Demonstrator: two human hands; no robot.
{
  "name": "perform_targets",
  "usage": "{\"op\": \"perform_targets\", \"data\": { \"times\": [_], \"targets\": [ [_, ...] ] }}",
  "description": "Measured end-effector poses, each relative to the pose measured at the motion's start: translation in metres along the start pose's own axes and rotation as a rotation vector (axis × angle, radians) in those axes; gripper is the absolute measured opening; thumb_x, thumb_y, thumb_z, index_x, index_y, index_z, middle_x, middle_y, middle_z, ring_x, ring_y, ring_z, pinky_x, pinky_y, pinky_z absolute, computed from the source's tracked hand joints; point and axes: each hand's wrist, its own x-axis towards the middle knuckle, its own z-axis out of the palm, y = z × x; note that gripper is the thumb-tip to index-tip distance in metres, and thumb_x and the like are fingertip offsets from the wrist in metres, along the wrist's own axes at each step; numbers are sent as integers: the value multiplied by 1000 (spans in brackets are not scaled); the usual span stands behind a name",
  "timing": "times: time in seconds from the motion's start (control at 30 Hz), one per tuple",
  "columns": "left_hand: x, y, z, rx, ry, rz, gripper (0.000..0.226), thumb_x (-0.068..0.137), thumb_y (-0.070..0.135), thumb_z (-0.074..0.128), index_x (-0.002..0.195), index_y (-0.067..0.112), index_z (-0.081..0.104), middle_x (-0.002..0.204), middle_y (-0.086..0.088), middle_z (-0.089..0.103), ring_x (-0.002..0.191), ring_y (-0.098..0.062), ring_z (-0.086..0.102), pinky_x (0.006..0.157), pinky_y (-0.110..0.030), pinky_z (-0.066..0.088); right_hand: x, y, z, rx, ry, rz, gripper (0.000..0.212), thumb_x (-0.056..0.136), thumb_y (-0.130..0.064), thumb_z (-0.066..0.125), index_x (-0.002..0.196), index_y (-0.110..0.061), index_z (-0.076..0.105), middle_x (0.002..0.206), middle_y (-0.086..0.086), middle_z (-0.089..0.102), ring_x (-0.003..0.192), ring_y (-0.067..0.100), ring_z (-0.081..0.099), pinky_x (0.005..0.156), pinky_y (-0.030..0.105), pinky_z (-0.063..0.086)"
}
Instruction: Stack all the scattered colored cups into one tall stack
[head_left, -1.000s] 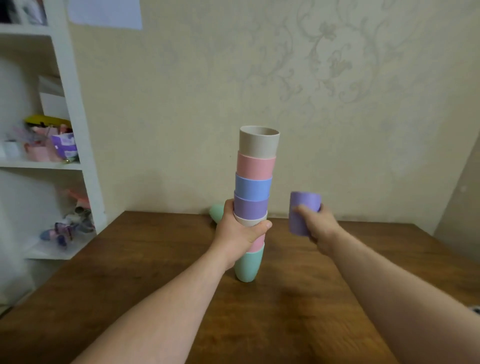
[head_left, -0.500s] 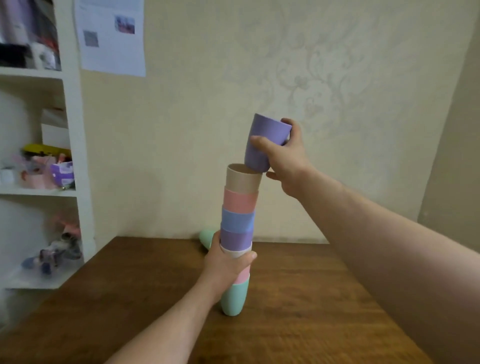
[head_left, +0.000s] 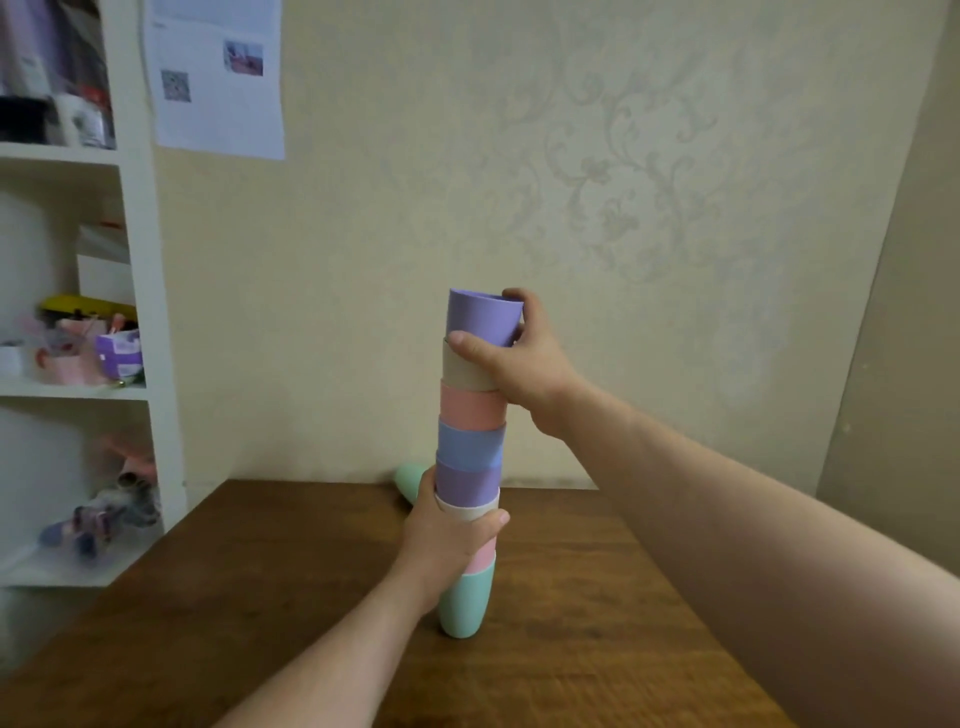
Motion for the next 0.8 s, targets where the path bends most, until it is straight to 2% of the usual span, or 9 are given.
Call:
{"op": "perform_targets", "data": {
  "times": [0.13,0.23,0.33,0.4,0.5,0.57,0.6,0.7,0.8],
  "targets": [
    [0,-1,-1,-9,-23,10,72,81,26,94,134,43,49,119,26,65,106,4,63,92,-28,50,-5,19,4,114,-35,-9,89,89,-34,87,156,-43,27,135,-1,68,120,21,71,93,39,62],
    [0,-3,-2,-31,-19,25,72,82,23,95,136,42,51,125,23,68,107,6,64,82,-18,50,-8,21,5,100,-58,-31,90,91,-32,86,158,-41,27,133,0,70,113,14,73,90,32,62],
    [-5,-12,1,21,-20,-8,77,74,28,97,137,41,54,120,18,72,106,-3,70,87,-29,59,-21,43,7,59,-99,-57,76,88,-17,88,147,-33,43,128,9,71,103,11,73,86,33,63],
    [-14,-32,1,86,-35,-65,76,70,31,97,131,45,54,115,15,74,104,-7,73,91,-37,63,-38,75,8,37,-120,-9,79,83,-12,90,146,-30,46,127,8,71,107,14,75,88,34,64],
    [-31,-64,1,87,-57,-135,69,83,22,94,133,41,51,119,13,74,102,2,69,73,-12,54,-73,137,14,-22,-185,152,85,75,-17,94,145,-36,49,125,-2,75,115,20,75,97,45,64],
    [-31,-74,5,116,-41,-155,70,86,14,91,139,35,50,115,13,72,95,2,67,63,-8,52,-95,176,26,-92,-168,245,87,66,-24,96,139,-37,51,123,-6,76,114,16,74,100,51,62],
    [-28,-74,8,148,-55,-164,75,85,9,89,144,34,49,115,11,72,95,-2,68,64,-10,54,-103,189,32,-109,-121,287,86,61,-29,96,134,-39,52,119,-7,76,111,15,74,99,52,62],
    [-14,-72,14,290,-131,-158,93,77,10,92,155,33,46,130,6,73,112,-17,71,96,-34,61,-104,208,36,-134,31,351,76,56,-39,92,122,-41,54,109,-8,77,102,14,75,91,48,64],
    [6,-64,7,468,-280,-76,99,75,31,94,160,38,44,142,9,71,129,-18,68,103,-33,56,-86,219,23,-156,58,359,73,58,-40,89,122,-42,54,109,-9,76,101,14,75,91,47,64]
  ]
}}
